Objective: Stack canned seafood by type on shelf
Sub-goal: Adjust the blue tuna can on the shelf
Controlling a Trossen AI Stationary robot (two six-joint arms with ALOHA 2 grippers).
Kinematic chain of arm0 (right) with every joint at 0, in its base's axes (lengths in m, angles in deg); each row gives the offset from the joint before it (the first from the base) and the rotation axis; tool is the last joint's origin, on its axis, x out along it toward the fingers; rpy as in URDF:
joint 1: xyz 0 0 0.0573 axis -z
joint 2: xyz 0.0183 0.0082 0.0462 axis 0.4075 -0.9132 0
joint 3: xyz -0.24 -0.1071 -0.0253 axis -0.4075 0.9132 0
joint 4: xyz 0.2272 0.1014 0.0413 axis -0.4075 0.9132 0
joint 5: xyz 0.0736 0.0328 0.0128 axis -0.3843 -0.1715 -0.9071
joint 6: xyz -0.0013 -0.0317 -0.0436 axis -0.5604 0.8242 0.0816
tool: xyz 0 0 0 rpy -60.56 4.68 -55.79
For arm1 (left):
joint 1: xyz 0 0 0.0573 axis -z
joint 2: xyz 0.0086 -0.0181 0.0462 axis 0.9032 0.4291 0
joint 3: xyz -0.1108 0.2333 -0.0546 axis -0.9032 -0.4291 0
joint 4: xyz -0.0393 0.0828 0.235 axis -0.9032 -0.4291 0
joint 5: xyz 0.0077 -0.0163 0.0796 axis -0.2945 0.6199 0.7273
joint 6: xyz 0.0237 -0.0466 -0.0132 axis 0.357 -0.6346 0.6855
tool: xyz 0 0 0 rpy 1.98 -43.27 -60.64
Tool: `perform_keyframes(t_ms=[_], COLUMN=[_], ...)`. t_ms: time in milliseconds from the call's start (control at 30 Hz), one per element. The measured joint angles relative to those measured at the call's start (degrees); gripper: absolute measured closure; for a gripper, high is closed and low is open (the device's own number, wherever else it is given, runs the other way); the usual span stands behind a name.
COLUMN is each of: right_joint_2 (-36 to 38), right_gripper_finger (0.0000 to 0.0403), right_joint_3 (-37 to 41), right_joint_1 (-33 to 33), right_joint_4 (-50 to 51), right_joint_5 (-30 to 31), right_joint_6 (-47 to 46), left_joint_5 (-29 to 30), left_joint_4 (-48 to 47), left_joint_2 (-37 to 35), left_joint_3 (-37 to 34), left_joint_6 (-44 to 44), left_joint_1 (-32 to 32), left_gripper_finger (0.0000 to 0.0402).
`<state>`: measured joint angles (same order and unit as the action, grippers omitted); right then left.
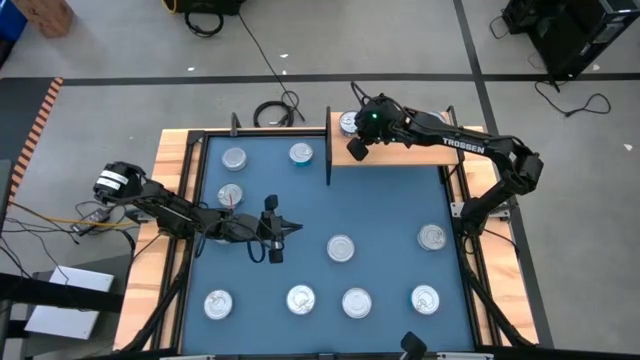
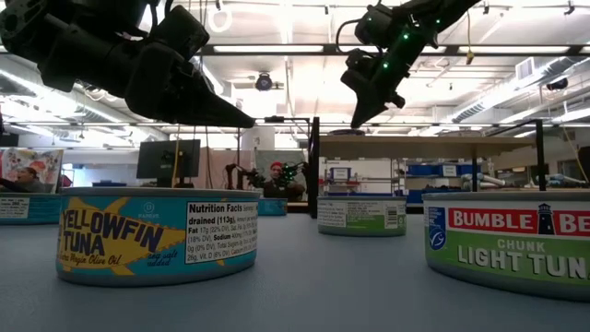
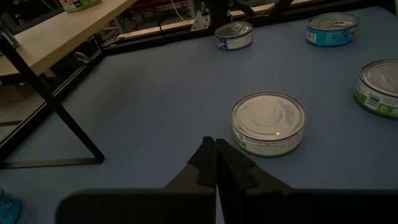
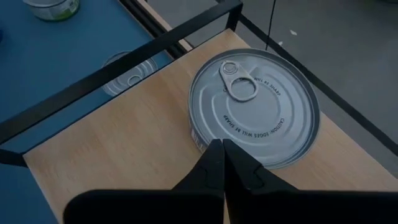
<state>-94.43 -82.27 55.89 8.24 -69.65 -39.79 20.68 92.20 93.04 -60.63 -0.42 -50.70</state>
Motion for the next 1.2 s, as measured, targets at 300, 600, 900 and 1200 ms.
perform_keyframes(t_ms=[300,600,900,1200], right_joint_2=[-0.1,-0.1,-0.1,-0.1], right_gripper_finger=[0.04,0.04,0.04,0.0398], right_joint_3=[0.4,3.1,4.4,4.4], right_joint_1=[-1.0,-0.4,-0.1,0.1], right_joint_4=[-0.3,-2.1,-5.6,-6.9], right_joint_5=[-3.8,-2.3,-0.9,0.7], right_joint_6=[0.9,0.9,0.7,0.5], left_joint_5=[0.0,0.0,0.0,0.0], left_joint_4=[0.0,-0.1,-0.1,-0.1], left_joint_2=[0.0,0.0,0.0,0.0], left_joint_3=[0.0,0.0,0.0,0.0], left_joint_6=[0.1,0.1,0.1,0.2], left_joint_1=[0.0,0.0,0.0,0.0], left_gripper_finger=[0.0398,0.0398,0.0398,0.0398])
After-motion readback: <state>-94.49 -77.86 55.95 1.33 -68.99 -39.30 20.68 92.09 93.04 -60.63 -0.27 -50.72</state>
